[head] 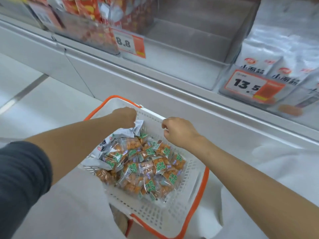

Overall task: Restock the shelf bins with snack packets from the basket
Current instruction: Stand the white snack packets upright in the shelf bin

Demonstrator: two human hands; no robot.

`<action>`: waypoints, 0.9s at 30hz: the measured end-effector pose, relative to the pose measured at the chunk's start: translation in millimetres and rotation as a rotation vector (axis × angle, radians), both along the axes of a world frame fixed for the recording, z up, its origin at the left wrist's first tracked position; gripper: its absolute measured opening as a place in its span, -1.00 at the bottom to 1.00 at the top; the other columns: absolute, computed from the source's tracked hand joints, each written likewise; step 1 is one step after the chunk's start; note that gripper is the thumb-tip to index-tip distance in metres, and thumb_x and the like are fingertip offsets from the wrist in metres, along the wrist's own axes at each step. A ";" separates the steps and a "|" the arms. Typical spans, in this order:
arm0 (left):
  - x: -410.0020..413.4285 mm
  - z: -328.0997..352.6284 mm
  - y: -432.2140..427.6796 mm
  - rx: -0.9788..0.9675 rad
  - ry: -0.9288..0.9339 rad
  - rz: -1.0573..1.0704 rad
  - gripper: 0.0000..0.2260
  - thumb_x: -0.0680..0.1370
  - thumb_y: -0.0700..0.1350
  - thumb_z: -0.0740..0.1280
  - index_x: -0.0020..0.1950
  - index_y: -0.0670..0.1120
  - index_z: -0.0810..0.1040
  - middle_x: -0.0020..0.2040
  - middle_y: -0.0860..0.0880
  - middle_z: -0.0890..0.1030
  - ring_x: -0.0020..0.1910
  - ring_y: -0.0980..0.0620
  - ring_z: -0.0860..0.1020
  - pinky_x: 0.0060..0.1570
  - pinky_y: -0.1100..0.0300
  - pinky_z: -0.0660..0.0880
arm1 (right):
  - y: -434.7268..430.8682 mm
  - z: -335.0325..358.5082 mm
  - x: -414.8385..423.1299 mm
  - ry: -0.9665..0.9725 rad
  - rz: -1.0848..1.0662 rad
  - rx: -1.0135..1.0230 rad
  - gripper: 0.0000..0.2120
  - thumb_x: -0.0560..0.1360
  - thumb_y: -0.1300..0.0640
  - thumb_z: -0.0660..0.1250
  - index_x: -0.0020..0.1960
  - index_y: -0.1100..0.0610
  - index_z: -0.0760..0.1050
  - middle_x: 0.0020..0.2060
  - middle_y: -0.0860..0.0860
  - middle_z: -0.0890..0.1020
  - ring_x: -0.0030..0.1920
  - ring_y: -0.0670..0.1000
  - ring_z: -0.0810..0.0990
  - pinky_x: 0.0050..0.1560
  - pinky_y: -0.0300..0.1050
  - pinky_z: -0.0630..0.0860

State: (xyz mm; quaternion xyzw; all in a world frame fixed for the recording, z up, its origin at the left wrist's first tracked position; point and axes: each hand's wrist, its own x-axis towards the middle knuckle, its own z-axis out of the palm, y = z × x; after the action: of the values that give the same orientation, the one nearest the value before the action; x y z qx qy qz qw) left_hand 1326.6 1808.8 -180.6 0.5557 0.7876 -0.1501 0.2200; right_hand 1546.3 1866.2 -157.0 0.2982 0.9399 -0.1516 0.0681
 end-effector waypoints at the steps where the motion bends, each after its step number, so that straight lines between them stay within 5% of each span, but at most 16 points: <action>1: -6.5 -13.9 -5.6 -0.037 0.021 0.004 -0.75 0.54 -0.09 0.32 0.19 -0.12 0.54 0.18 -0.07 0.56 0.15 -0.07 0.53 0.08 0.10 0.49 | -2.2 -5.9 -3.4 -0.027 0.004 -0.009 -0.77 0.52 0.24 0.19 0.10 0.14 0.55 0.05 0.09 0.62 0.00 0.16 0.59 -0.03 0.02 0.55; 7: -24.3 -81.7 -43.0 -0.189 0.141 0.089 -0.60 0.49 -0.06 0.40 0.29 -0.11 0.44 0.15 -0.09 0.50 0.14 -0.09 0.52 -0.02 0.06 0.51 | -12.8 -32.9 -12.3 -0.135 0.076 -0.050 -0.82 0.50 0.23 0.25 0.05 0.12 0.57 -0.02 0.08 0.63 -0.03 0.13 0.61 0.01 0.06 0.58; 11: -32.2 -111.0 -69.3 -0.257 0.209 0.112 -0.26 0.52 -0.02 0.39 0.55 -0.05 0.01 0.43 -0.24 0.30 0.40 -0.22 0.30 0.27 -0.15 0.38 | -15.8 -40.3 -16.3 -0.149 0.111 -0.097 -0.84 0.50 0.22 0.23 -0.02 0.13 0.57 -0.11 0.08 0.63 -0.12 0.12 0.60 -0.09 0.06 0.60; 14: -28.1 -114.8 -71.8 -0.291 0.281 0.039 -0.15 0.49 -0.07 0.42 0.57 0.03 -0.11 0.44 -0.22 0.31 0.41 -0.24 0.30 0.33 -0.23 0.30 | -17.9 -42.0 -16.6 -0.178 0.122 -0.120 -0.84 0.52 0.21 0.21 0.02 0.13 0.55 -0.09 0.08 0.63 -0.11 0.11 0.58 -0.07 0.06 0.58; 17: -17.3 -109.4 -63.8 -0.252 0.339 -0.082 -0.29 0.50 -0.16 0.38 0.52 0.02 0.03 0.28 -0.15 0.42 0.20 -0.18 0.50 0.22 -0.13 0.44 | -20.2 -39.7 -15.1 -0.207 0.145 -0.139 -0.83 0.55 0.20 0.20 0.07 0.13 0.54 -0.06 0.07 0.61 -0.07 0.11 0.57 -0.03 0.05 0.56; 22: -2.1 -89.8 -46.6 -0.202 0.322 -0.058 -0.41 0.48 -0.05 0.39 0.43 0.02 0.19 0.23 -0.10 0.43 0.16 -0.13 0.50 0.11 -0.04 0.47 | -22.3 -39.2 -8.4 -0.226 0.134 -0.148 -0.82 0.52 0.21 0.21 0.00 0.14 0.57 -0.11 0.08 0.64 -0.12 0.11 0.60 -0.09 0.07 0.59; 25: 23.0 -60.1 -25.8 -0.155 0.313 -0.046 -0.55 0.50 0.15 0.33 0.30 -0.02 0.36 0.19 -0.07 0.47 0.21 -0.10 0.46 0.21 -0.07 0.38 | -15.7 -27.9 1.2 -0.208 0.116 -0.146 -0.81 0.54 0.18 0.22 0.07 0.11 0.57 -0.02 0.04 0.65 -0.06 0.08 0.60 -0.01 0.02 0.58; 27: 43.2 -33.4 -11.0 -0.146 0.263 -0.005 -0.64 0.49 0.11 0.34 0.21 -0.03 0.46 0.11 -0.04 0.51 0.19 -0.09 0.46 0.28 -0.15 0.31 | -10.0 -17.7 10.6 -0.205 0.100 -0.140 -0.79 0.57 0.15 0.23 0.16 0.11 0.55 0.06 0.04 0.62 0.04 0.09 0.57 0.05 -0.01 0.55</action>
State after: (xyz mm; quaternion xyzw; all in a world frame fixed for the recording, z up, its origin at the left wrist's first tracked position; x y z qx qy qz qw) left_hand 1369.8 1797.7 -214.0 0.5158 0.7951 -0.2792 0.1543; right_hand 1556.9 1856.2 -174.7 0.2595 0.9289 -0.1817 0.1919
